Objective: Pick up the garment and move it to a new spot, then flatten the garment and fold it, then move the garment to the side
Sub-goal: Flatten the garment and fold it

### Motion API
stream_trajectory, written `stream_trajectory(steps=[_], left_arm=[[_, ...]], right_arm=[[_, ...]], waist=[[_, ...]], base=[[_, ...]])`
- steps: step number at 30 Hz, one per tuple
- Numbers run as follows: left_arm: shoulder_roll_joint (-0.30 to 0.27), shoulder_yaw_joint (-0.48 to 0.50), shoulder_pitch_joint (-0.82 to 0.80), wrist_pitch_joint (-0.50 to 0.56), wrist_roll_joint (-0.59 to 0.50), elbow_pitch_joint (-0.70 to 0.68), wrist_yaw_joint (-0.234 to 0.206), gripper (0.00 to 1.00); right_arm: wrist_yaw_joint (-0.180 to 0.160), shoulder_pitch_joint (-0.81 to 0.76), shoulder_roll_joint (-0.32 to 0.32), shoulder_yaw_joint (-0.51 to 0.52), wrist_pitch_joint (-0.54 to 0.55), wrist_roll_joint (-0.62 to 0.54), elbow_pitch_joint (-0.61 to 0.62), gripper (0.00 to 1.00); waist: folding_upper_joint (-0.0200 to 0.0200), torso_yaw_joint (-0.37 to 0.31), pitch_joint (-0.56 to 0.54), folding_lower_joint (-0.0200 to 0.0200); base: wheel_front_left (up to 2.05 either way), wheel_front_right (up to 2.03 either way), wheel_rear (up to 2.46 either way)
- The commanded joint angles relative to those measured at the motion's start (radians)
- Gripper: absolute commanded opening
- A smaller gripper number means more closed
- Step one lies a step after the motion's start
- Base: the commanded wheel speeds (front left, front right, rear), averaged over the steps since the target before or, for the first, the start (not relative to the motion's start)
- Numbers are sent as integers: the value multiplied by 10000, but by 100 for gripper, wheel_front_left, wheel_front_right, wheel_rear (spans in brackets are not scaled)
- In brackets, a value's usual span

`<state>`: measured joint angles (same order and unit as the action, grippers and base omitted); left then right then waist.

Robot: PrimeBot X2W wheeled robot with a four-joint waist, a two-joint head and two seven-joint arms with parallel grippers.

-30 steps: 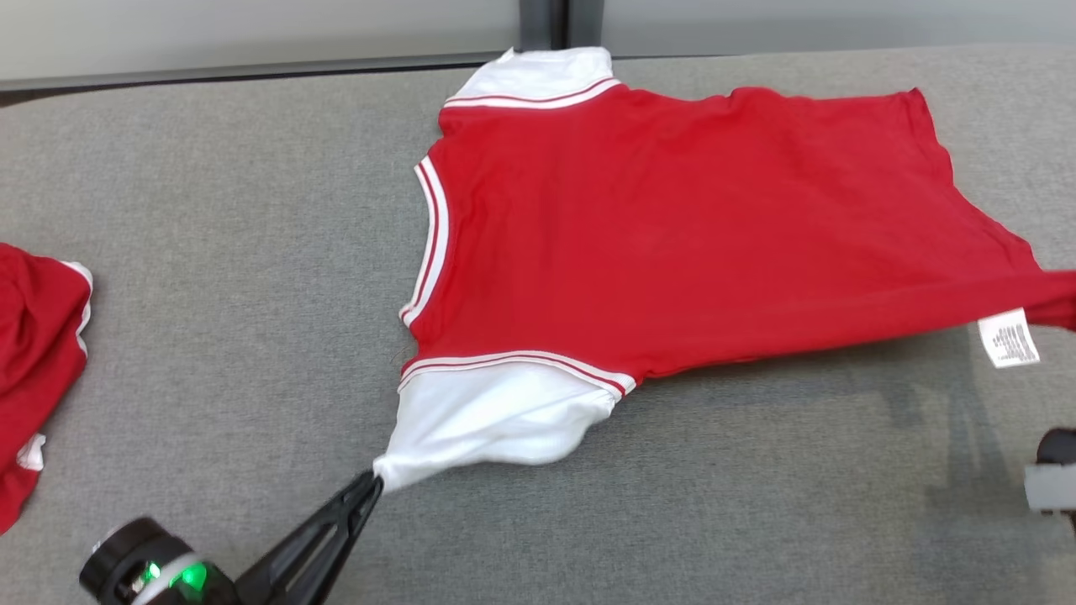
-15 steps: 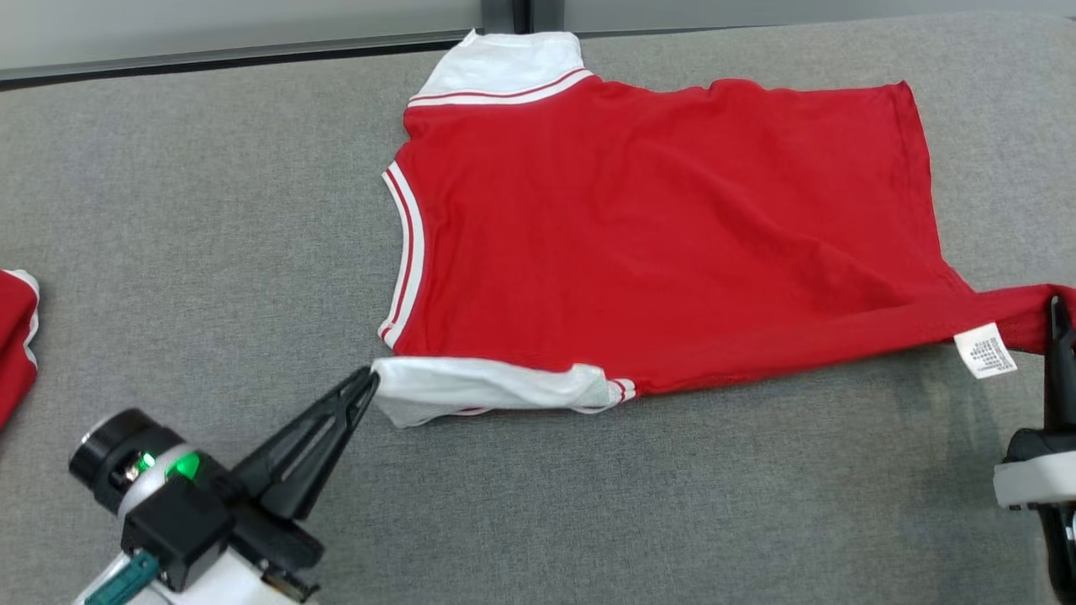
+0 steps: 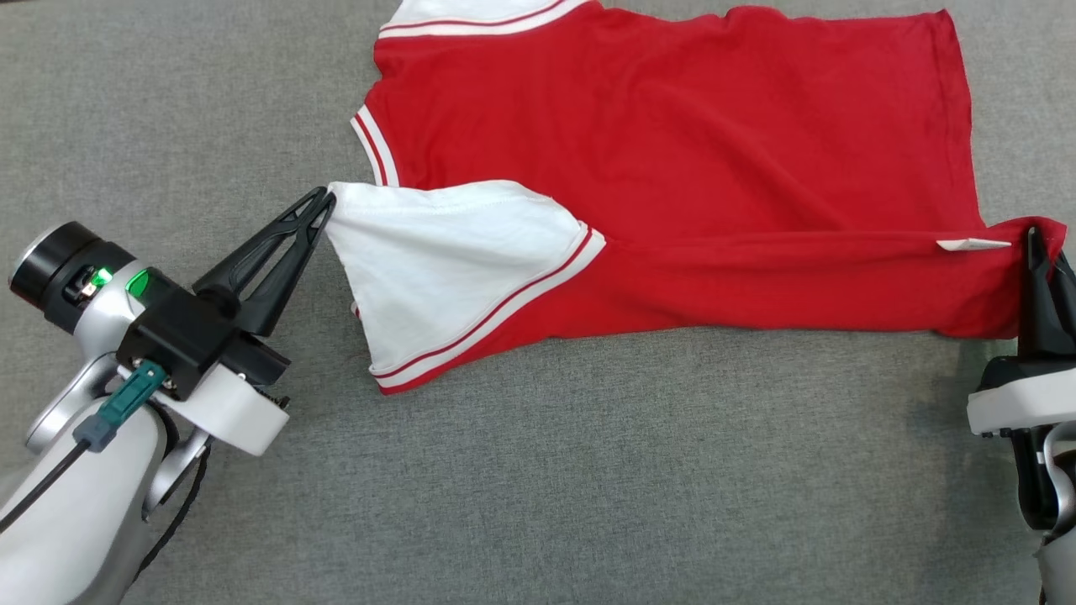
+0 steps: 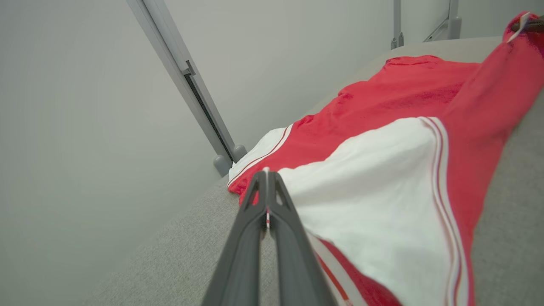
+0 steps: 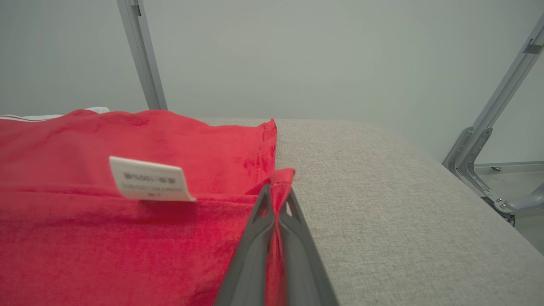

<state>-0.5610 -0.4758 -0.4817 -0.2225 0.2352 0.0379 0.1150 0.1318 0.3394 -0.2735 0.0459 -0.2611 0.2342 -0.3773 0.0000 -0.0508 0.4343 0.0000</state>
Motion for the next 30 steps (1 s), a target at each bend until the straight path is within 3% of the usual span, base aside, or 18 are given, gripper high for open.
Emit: stream_trajectory(steps=[1,10,11,12,13,18,24,30], left_arm=[[22,-153,-458,-63,-158,421,52,0],[451,-683,-1842,-369,-303,2095,142,0],[517,-727,-1922,-384,-332,2246,147,12],[605,-752,-1969,-401,-311,2402,151,45],[690,-749,-2019,-411,-269,2558,151,100],[1034,-402,-1738,-429,-18,2446,-9,100],[1278,308,262,-417,256,1046,-771,100],[1043,-511,2277,-162,530,628,-368,100]], right_arm=[[-21,208,-7,-50,-57,-141,-167,0],[-21,831,171,-26,-59,-283,-403,0],[-21,872,207,-18,-59,-279,-430,12],[-21,914,243,34,-59,-253,-437,38],[-21,954,278,139,-59,-268,-390,100],[-21,773,493,625,-59,-410,65,100],[-21,-120,768,1104,-59,-614,879,100],[-22,-951,877,1380,-59,-567,1031,100]], waist=[[0,-27,296,0],[0,-38,756,0],[0,-36,768,0],[0,-30,771,0],[0,-22,761,0],[0,-2,602,0],[0,10,26,0],[0,86,-476,0]], base=[[0,0,0],[0,0,0],[0,0,0],[0,0,0],[0,0,0],[0,0,0],[0,0,0],[0,0,0]])
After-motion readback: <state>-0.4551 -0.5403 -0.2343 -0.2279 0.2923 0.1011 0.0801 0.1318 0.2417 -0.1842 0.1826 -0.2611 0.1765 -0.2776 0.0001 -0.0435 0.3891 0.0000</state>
